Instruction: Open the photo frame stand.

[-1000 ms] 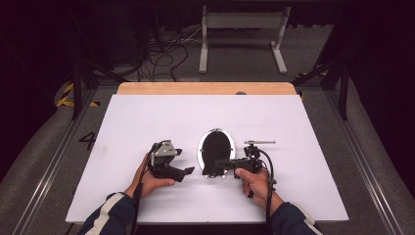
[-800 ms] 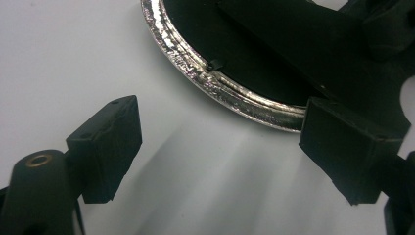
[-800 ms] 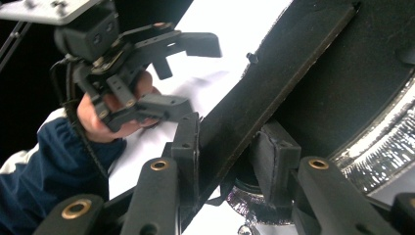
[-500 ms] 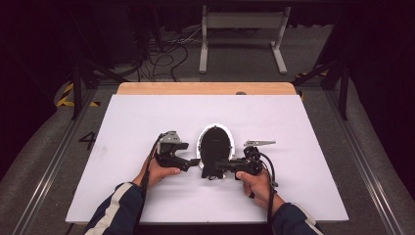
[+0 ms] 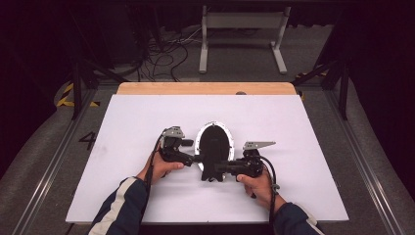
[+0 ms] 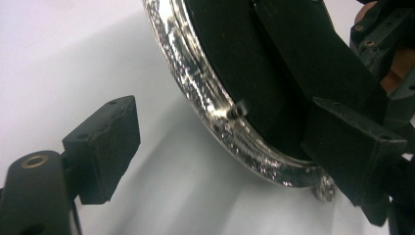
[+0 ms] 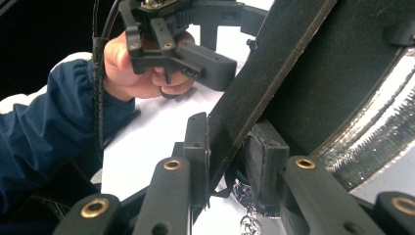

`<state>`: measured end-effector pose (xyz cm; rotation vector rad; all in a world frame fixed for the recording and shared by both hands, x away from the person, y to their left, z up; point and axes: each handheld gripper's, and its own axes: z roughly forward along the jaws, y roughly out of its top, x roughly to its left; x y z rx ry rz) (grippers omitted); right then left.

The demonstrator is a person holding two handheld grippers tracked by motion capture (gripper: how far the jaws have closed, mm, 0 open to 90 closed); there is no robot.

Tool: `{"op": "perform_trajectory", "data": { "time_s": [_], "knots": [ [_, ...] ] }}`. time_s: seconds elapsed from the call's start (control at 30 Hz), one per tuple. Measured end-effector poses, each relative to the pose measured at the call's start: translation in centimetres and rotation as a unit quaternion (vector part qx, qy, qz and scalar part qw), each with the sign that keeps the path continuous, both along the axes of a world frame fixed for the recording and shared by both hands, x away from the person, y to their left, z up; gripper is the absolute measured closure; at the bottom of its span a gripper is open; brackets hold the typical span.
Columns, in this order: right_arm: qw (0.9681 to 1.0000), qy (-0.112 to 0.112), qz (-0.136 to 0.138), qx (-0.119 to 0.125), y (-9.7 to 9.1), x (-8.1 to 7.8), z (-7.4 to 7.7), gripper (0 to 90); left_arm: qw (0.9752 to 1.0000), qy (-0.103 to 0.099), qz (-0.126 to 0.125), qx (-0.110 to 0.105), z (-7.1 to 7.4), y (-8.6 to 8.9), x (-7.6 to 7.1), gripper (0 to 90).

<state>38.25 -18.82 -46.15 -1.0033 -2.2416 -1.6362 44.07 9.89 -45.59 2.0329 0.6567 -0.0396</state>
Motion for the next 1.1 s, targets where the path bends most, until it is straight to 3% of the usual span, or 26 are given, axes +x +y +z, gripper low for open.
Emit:
{"op": "perform_trajectory", "data": {
  "time_s": [0.23, 0.33, 0.47, 0.57, 0.7, 0.77, 0.83, 0.97, 1.1],
  "knots": [
    [0.9998, -0.018, 0.009, -0.007, 0.1, -0.2, 0.2, 73.3, 0.9998, 0.000, -0.014, -0.012, 0.3, -0.2, 0.3, 16.2],
    [0.9997, -0.021, 0.013, -0.006, 0.1, -0.2, 0.2, 73.5, 0.9998, 0.012, -0.008, -0.014, 0.2, -0.2, 0.3, 16.1],
    [0.9995, -0.026, 0.014, -0.009, 0.1, -0.2, 0.2, 73.5, 0.9992, 0.026, -0.022, -0.023, 0.0, 0.0, 0.5, 17.3],
    [0.9995, -0.027, 0.015, -0.009, 0.1, -0.2, 0.2, 73.4, 0.9991, 0.017, -0.033, -0.020, 0.2, 0.0, 0.4, 21.4],
    [0.9997, -0.022, 0.012, -0.007, 0.0, -0.1, 0.1, 73.3, 0.9986, 0.011, -0.045, -0.027, 0.5, 0.0, 0.0, 33.3],
    [0.9996, -0.022, 0.013, -0.009, 0.1, -0.2, 0.2, 73.3, 0.9991, 0.002, -0.040, -0.017, 0.7, 0.0, -0.1, 35.7],
    [0.9996, -0.024, 0.013, -0.010, 0.1, -0.2, 0.2, 73.3, 0.9995, -0.008, -0.031, -0.008, 0.8, 0.2, -0.1, 43.7],
    [0.9996, -0.021, 0.012, -0.013, 0.1, -0.3, 0.3, 73.5, 0.9994, -0.007, -0.025, -0.022, 1.0, 0.6, -0.3, 52.2],
    [0.9997, -0.012, -0.003, -0.020, -0.1, 0.0, 0.1, 74.0, 0.9985, -0.040, -0.014, -0.036, 1.9, 0.9, -0.9, 60.7]
  ]
}}
